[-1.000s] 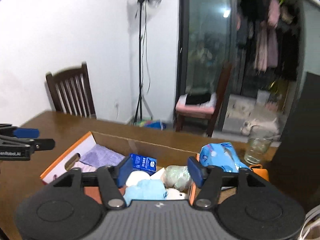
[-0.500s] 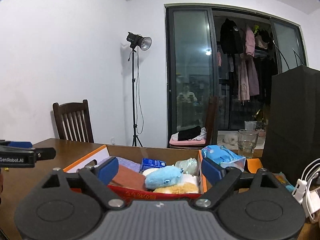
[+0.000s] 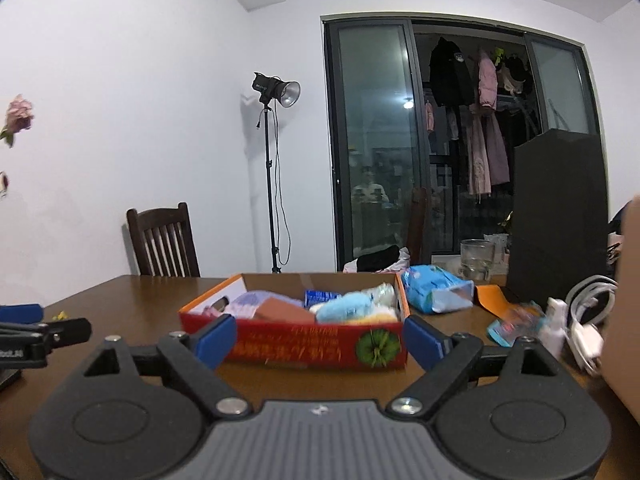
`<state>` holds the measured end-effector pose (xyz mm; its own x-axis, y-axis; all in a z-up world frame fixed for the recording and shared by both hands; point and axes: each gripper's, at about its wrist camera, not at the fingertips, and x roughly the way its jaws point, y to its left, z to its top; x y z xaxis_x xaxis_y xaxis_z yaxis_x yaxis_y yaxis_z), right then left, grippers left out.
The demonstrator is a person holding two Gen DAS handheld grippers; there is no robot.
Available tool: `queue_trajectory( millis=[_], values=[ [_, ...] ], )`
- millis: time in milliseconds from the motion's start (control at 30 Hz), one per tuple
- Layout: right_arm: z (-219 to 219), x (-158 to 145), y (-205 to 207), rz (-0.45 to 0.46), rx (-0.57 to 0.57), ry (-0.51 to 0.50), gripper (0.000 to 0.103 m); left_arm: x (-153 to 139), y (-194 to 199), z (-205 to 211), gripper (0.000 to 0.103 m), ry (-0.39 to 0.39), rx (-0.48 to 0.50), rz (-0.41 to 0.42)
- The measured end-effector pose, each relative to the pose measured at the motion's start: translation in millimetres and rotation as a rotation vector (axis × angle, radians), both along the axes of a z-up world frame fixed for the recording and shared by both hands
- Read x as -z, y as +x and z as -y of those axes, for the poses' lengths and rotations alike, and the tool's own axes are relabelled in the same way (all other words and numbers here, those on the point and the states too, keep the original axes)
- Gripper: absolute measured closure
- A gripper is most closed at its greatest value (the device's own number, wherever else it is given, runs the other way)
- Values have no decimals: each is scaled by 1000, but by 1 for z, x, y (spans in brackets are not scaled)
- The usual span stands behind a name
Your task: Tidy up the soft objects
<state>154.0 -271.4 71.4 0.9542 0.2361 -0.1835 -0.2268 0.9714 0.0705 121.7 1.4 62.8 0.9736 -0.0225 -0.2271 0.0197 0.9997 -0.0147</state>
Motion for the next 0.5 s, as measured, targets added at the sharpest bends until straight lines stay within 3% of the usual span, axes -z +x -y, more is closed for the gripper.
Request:
queue_trajectory(
  millis=[133, 300, 500],
  values=[
    [-2, 11, -55, 9, -19, 9, 10, 13, -63, 0, 0, -10, 9, 32],
    [-11, 37, -124, -33, -42, 55, 7, 27, -104, 2, 0, 39, -25, 20],
    [-22, 52, -144, -76, -83, 33, 6, 28, -118, 6, 0, 48, -2, 29]
  ],
)
